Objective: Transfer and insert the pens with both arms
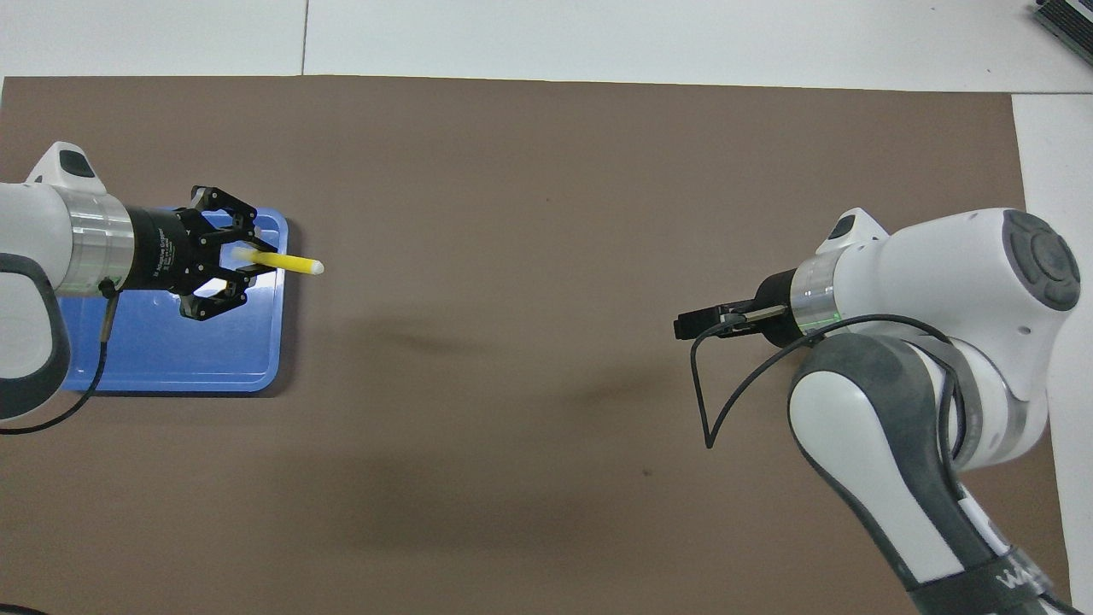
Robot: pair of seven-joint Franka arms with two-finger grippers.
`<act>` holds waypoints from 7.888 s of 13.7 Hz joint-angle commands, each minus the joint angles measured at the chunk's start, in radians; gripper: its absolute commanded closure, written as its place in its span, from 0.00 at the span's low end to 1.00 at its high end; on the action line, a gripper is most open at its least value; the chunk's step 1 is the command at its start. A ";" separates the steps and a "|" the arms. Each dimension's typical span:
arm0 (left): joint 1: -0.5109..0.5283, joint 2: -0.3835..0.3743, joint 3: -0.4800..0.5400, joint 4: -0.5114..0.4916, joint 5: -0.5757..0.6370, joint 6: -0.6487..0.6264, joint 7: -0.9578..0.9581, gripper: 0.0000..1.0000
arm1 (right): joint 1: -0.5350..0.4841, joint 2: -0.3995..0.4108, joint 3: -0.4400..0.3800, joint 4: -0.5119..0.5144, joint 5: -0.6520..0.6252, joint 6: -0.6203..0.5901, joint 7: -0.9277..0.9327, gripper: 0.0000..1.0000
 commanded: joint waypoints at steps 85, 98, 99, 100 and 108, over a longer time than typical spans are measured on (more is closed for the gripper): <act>0.215 -0.240 0.017 -0.048 0.462 -0.267 1.461 0.00 | -0.175 -0.032 -0.006 -0.070 -0.662 -0.030 -0.658 0.63; 0.035 -0.133 0.068 0.159 0.460 -0.353 1.344 0.00 | -0.108 -0.025 0.002 -0.044 -0.432 -0.021 -0.510 0.00; 0.026 -0.122 0.074 0.186 0.462 -0.378 1.344 0.00 | -0.108 -0.025 0.002 -0.044 -0.423 -0.019 -0.501 0.00; 0.022 -0.105 0.074 0.222 0.462 -0.393 1.344 0.00 | -0.106 -0.025 0.004 -0.043 -0.402 -0.021 -0.494 0.00; -0.038 -0.070 0.085 0.270 0.474 -0.450 1.344 0.00 | -0.077 -0.028 0.036 -0.005 -0.317 -0.063 -0.292 0.00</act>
